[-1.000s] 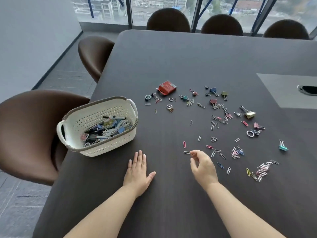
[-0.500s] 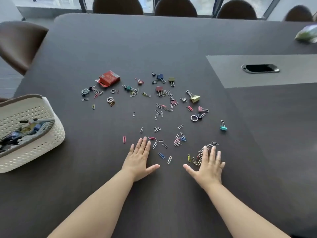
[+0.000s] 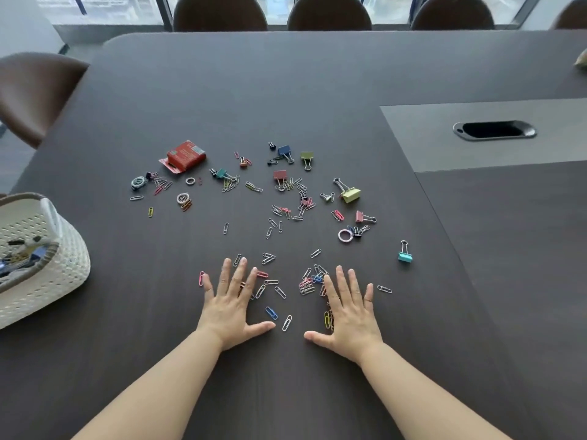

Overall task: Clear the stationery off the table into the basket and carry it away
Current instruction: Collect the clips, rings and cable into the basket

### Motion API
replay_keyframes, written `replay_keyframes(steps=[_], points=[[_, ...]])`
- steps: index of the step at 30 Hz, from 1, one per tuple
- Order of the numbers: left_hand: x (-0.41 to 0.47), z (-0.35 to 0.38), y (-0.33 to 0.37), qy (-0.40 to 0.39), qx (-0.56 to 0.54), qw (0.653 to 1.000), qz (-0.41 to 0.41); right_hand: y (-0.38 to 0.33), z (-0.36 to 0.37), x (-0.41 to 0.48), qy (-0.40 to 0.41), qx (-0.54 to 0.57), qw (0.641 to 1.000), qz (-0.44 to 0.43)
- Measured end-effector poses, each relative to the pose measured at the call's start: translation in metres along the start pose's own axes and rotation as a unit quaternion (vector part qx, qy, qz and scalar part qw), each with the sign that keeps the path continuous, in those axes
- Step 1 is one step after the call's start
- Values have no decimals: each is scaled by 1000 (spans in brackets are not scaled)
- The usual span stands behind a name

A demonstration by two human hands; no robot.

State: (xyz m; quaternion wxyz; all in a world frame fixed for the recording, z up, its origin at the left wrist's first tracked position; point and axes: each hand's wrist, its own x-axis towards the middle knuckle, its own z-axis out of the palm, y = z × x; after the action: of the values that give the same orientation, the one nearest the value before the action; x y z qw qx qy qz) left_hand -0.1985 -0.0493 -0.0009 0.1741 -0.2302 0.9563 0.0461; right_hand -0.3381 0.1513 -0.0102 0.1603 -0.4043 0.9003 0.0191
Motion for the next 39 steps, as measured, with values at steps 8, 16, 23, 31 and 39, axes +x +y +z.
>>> replay_keyframes(steps=[8,16,23,31,39], points=[[40,-5,5,43,-25,999,10,3,-18,54,-2,36,995,91],[114,-27,13,56,-9,998,-2,21,-37,117,35,61,985,155],[167,-47,16,47,-10,998,45,37,-47,150,41,52,987,144],[166,-27,11,274,-112,943,155,36,-30,145,275,81,958,6],[162,-26,14,311,-104,934,142,30,-28,144,286,50,957,-4]])
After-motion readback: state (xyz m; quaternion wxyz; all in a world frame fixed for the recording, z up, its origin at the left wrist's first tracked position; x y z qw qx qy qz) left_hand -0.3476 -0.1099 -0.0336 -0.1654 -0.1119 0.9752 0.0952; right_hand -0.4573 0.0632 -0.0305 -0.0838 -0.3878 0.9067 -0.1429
